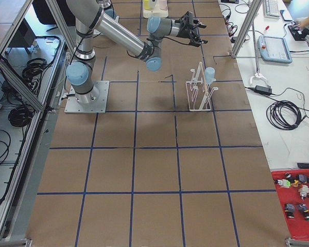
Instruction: Transfer IKEA cup to right arm and place on rack
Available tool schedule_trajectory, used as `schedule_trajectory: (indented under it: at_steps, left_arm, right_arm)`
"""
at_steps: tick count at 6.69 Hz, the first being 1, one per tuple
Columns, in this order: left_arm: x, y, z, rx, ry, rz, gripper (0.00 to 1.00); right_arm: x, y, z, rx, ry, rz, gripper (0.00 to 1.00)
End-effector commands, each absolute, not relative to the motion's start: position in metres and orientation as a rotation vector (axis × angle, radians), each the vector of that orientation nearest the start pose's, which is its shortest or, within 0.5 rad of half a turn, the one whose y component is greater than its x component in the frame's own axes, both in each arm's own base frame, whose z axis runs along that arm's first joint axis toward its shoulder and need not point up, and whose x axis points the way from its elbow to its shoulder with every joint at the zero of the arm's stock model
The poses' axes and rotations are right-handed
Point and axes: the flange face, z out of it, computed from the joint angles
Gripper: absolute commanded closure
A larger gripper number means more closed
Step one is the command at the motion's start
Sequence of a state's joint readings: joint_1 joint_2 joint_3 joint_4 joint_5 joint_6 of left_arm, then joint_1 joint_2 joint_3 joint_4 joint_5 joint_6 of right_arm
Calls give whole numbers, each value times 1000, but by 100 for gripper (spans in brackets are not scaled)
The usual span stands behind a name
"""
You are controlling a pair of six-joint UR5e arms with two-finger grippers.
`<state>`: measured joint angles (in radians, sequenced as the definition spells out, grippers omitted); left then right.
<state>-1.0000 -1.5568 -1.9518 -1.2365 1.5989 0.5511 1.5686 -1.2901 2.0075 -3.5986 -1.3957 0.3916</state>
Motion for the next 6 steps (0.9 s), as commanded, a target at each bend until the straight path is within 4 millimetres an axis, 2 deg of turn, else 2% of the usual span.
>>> schedule_trajectory:
  at_steps: [1,2,3,4,6]
  left_arm:
    - [153,-512,433,19,3136,42,100]
    - [136,-554,454,121,3112,8,100]
    - [109,-576,471,222,3101,-59,100]
    - [71,-588,479,351,3167,-183,100]
    - [9,-612,492,570,3364,-729,100]
  right_arm:
    - [184,-509,383,391,2094,-1468,0]
    - [194,-502,384,493,2032,-1381,0]
    - [203,-495,380,569,1985,-1305,0]
    - [204,-492,379,705,1900,-1211,0]
    - [216,-480,371,864,1791,-1032,0]
